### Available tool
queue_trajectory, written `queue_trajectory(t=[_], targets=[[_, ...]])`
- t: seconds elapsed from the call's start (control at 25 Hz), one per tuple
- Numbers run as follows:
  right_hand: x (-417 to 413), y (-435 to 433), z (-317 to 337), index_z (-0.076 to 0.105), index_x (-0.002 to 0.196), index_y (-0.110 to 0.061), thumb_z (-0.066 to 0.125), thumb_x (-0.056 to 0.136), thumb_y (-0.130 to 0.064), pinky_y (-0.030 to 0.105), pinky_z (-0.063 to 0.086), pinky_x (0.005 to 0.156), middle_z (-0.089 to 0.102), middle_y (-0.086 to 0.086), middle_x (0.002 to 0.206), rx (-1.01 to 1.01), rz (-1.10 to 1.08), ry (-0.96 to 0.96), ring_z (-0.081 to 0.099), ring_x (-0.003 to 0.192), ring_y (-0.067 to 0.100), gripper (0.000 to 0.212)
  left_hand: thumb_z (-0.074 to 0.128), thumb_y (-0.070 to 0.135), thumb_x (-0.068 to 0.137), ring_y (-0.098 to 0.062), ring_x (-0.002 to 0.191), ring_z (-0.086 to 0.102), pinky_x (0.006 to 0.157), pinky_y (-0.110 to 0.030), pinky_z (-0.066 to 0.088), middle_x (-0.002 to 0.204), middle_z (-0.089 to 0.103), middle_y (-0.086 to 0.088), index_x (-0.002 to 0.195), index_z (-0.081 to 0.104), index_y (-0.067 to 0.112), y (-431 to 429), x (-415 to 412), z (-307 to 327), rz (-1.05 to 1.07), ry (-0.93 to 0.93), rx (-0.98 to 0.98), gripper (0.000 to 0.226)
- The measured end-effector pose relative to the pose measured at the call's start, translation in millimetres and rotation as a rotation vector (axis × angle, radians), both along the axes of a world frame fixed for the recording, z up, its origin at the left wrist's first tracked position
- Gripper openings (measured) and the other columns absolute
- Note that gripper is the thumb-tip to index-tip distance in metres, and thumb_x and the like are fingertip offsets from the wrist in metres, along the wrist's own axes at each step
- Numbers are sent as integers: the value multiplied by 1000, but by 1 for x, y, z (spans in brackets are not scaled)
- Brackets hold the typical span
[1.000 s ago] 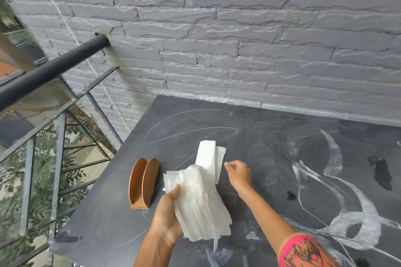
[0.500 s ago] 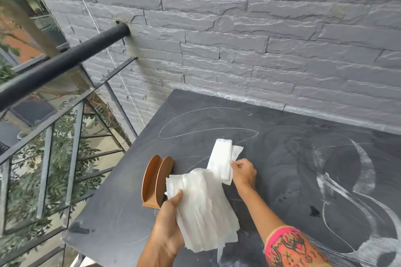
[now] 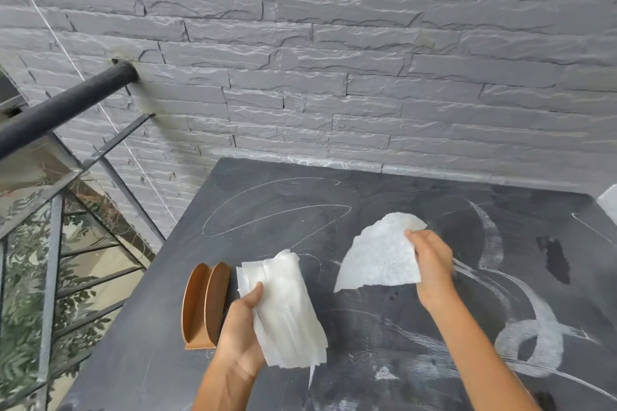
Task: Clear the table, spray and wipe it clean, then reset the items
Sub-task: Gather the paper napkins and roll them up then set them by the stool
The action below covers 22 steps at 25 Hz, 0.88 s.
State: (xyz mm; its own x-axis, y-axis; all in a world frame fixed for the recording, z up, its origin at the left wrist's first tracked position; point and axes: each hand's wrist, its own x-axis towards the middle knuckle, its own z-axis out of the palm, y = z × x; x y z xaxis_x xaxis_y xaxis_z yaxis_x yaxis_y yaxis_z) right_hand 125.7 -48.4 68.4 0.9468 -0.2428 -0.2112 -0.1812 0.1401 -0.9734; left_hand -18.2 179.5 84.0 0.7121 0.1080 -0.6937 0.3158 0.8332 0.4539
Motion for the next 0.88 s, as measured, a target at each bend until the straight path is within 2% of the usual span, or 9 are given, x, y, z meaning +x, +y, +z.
queue_trajectory(t=[0.12, 0.24, 0.32, 0.44, 0.52, 0.6, 0.72, 0.8, 0.88], targets=[[-16, -10, 32, 50, 58, -22, 61, 84, -8, 27, 27, 62, 40, -8, 62, 0, 95, -118, 34, 64, 8, 32, 50, 21, 80, -35, 65, 71, 76, -47, 46, 81, 72, -21, 77, 75, -3, -7, 6, 6, -68, -65, -21, 35], [-40, 5, 53, 50, 61, -20, 60, 85, -4, 17, 32, 54, 43, -16, 55, -43, 231, -224, 39, 56, 1, 31, 50, 20, 81, -38, 78, 67, 82, -48, 46, 92, 70, -22, 97, 69, -3, -15, 13, 11, -107, -82, -22, 34], [-56, 23, 56, 53, 65, -18, 62, 84, -2, 9, 36, 57, 51, -15, 60, -88, 312, -250, 46, 57, -6, 26, 45, 23, 90, -37, 74, 69, 79, -49, 46, 89, 71, -22, 103, 64, -2, -22, 19, 14, -144, -84, -14, 33], [-78, 55, 46, 55, 71, -18, 62, 85, -5, 0, 35, 75, 63, -13, 94, -171, 412, -209, 52, 85, -19, 20, 41, 27, 91, -36, 72, 71, 76, -49, 46, 91, 71, -24, 97, 68, -5, -35, 26, 17, -234, -115, -39, 42], [-92, 71, 36, 52, 74, -28, 59, 88, -15, -2, 30, 82, 59, -27, 102, -246, 475, -186, 49, 106, -15, 20, 36, 29, 96, -36, 79, 71, 76, -48, 47, 96, 70, -22, 104, 67, 0, -45, 28, 19, -282, -141, -53, 44], [-103, 81, 25, 58, 92, -34, 54, 91, -26, 3, 30, 93, 59, -26, 109, -339, 511, -196, 43, 121, -6, 9, 37, 30, 95, -30, 81, 69, 76, -43, 53, 94, 69, -15, 103, 67, 7, -52, 30, 20, -312, -168, -82, 39], [-112, 81, 18, 50, 130, -22, 40, 97, -33, 26, 28, 110, 47, -10, 138, -455, 619, -196, 35, 133, 5, 37, 43, 49, 90, -25, 68, 69, 65, -32, 57, 76, 68, -11, 79, 70, 6, -57, 33, 23, -391, -160, -84, 52], [-109, 67, 26, 58, 117, -20, 41, 97, -27, 18, 36, 98, 56, -12, 123, -430, 611, -197, 48, 119, 6, 27, 42, 44, 93, -28, 71, 69, 69, -36, 56, 80, 69, -15, 84, 70, 3, -58, 34, 23, -467, -151, -34, 51], [-97, 45, 39, 61, 96, -22, 51, 91, -19, 8, 38, 83, 62, -17, 108, -415, 535, -242, 56, 104, 2, 11, 40, 31, 96, -34, 82, 68, 80, -44, 52, 97, 68, -22, 107, 65, -2, -58, 33, 26, -545, -139, 43, 43]])
